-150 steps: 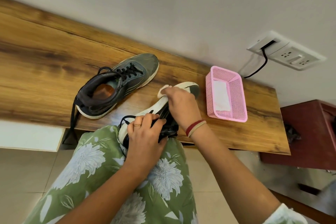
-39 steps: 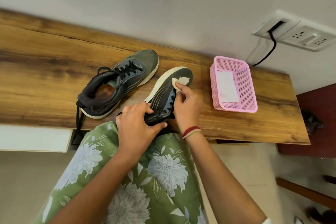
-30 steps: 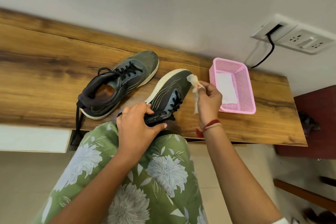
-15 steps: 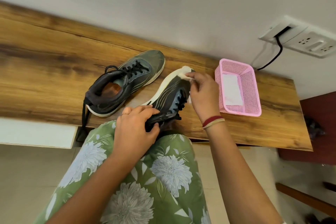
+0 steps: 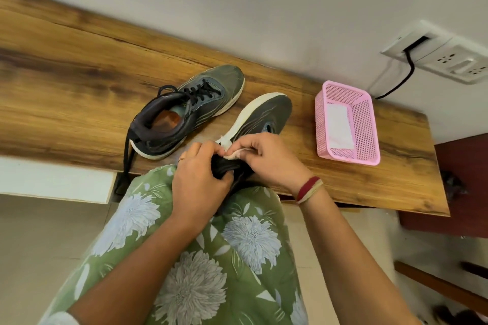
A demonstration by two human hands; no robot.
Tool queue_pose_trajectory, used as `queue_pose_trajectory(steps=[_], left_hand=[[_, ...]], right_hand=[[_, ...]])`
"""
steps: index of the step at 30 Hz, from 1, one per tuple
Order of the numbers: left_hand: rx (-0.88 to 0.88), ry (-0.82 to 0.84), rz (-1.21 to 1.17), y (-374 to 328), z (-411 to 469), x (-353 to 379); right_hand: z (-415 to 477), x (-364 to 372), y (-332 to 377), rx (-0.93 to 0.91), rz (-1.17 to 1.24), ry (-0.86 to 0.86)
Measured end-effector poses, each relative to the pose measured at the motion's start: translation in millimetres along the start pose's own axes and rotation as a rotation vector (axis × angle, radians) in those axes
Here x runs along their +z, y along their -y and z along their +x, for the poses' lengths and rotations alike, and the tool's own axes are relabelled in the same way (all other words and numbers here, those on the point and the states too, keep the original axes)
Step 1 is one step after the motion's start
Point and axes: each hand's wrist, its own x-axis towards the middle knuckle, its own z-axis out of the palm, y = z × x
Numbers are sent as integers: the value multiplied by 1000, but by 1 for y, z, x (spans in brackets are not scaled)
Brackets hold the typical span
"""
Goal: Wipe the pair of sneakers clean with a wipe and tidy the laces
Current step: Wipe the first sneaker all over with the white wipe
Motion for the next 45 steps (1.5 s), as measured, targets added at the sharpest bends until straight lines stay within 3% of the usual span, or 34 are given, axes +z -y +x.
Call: queue_pose_trajectory(steps=[2, 4, 5, 8, 11, 14, 17, 18, 20, 23, 25, 27, 32, 36, 37, 39, 41, 43, 45], left_hand=[[-9, -8, -21, 0, -1, 1], [12, -10, -11, 0, -3, 1], [22, -13, -10, 0, -3, 1], [6, -33, -54, 1, -2, 2], [-29, -62, -102, 1, -1, 2], [-29, -69, -122, 2, -1, 3], [27, -72, -117, 1, -7, 5], [38, -76, -114, 1, -8, 7], [44, -87, -120, 1, -8, 8], [33, -99, -117, 1, -7, 8], [34, -103, -108, 1, -7, 9], [28, -109, -111, 1, -6, 9], [46, -118, -179, 8, -1, 10], [97, -116, -144, 8, -7, 15], [97, -115, -144, 8, -9, 16], [82, -107, -158, 8, -9, 16], [81, -103, -161, 8, -9, 15], [83, -106, -175, 9, -8, 15], [64, -117, -214, 10, -6, 15]], right_hand=[[3, -6, -1, 3, 141, -195], [8, -8, -5, 65, -17, -507], [10, -7, -4, 111, -170, -569], [13, 11, -3, 136, -496, -411], [10, 23, 0, 96, -487, -314], [7, 18, 3, 54, -393, -201], [3, 6, 6, 8, -33, 50], [3, 1, 6, -2, 93, 58], [8, -9, -1, 29, 207, -161], [17, -19, -11, 124, -116, -570], [22, -14, -14, 159, -379, -508], [21, -2, -14, 149, -496, -388], [7, 17, -5, 89, -314, -225], [-3, 9, -2, -1, 10, 48], [-4, 6, -2, -19, 125, 40], [-3, 1, -2, 28, 240, -182], [3, -1, -5, 130, -13, -469], [5, 7, -4, 184, -325, -446], [2, 22, 4, 170, -391, -359]])
